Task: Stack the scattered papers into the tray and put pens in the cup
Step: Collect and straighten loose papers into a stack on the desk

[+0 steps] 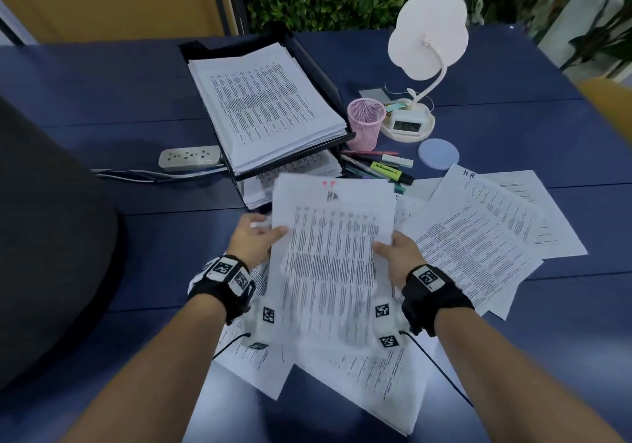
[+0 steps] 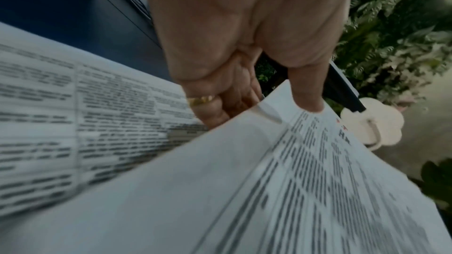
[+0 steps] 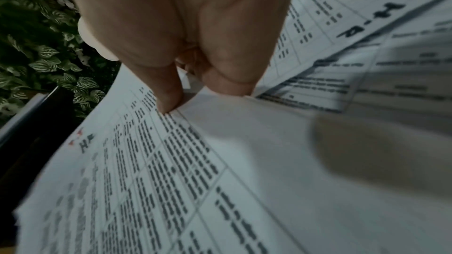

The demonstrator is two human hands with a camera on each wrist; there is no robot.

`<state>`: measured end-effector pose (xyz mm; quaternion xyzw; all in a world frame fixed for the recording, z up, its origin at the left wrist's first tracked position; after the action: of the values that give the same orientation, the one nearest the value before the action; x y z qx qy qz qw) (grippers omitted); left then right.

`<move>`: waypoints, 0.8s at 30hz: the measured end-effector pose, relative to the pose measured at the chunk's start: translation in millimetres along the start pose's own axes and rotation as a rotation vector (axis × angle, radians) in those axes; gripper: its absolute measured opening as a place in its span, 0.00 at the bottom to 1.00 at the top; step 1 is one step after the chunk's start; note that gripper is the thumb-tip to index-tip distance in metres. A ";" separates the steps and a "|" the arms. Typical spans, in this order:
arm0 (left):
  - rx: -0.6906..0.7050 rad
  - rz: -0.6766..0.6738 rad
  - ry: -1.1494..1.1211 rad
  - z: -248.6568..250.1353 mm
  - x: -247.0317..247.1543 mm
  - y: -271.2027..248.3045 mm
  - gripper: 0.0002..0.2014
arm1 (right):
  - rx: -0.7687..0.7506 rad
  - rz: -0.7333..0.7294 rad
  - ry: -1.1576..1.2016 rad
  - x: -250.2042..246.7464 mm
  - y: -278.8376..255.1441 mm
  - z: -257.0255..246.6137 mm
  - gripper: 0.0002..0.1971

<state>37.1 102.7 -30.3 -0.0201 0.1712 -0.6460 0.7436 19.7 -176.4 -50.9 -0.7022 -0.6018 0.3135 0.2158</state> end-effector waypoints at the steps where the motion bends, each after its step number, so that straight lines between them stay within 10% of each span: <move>1: -0.038 -0.067 0.027 -4.6 2.5 -3.6 0.21 | -0.001 -0.003 0.034 -1.6 -1.2 -2.1 0.08; 4: -0.052 -0.228 0.169 -15.4 13.4 -14.9 0.18 | -0.016 0.046 -0.027 -3.3 0.8 -7.9 0.08; 9: -0.027 0.026 0.473 -22.0 10.2 -26.2 0.10 | -0.061 0.303 -0.603 -13.7 5.0 -1.1 0.16; 14: -0.066 -0.012 0.553 -24.3 7.2 -27.4 0.08 | -0.073 0.430 -0.999 -18.0 -6.3 15.5 0.32; 24: -0.074 -0.097 0.499 -32.3 -0.5 -25.0 0.15 | -0.099 0.489 -1.171 -16.5 -3.2 7.1 0.18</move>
<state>4.1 105.3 -54.2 0.1047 0.3717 -0.6593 0.6451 11.1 -192.5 -50.8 -0.5406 -0.4563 0.6574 -0.2596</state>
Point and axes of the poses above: each hand's wrist, its own y-axis towards the middle knuckle, its own x-axis out of the palm, z = x × y, the point moved 3 cm from there along y, towards the middle knuckle, and after that the axes turned 13 degrees about x, right-handed, at the moved point
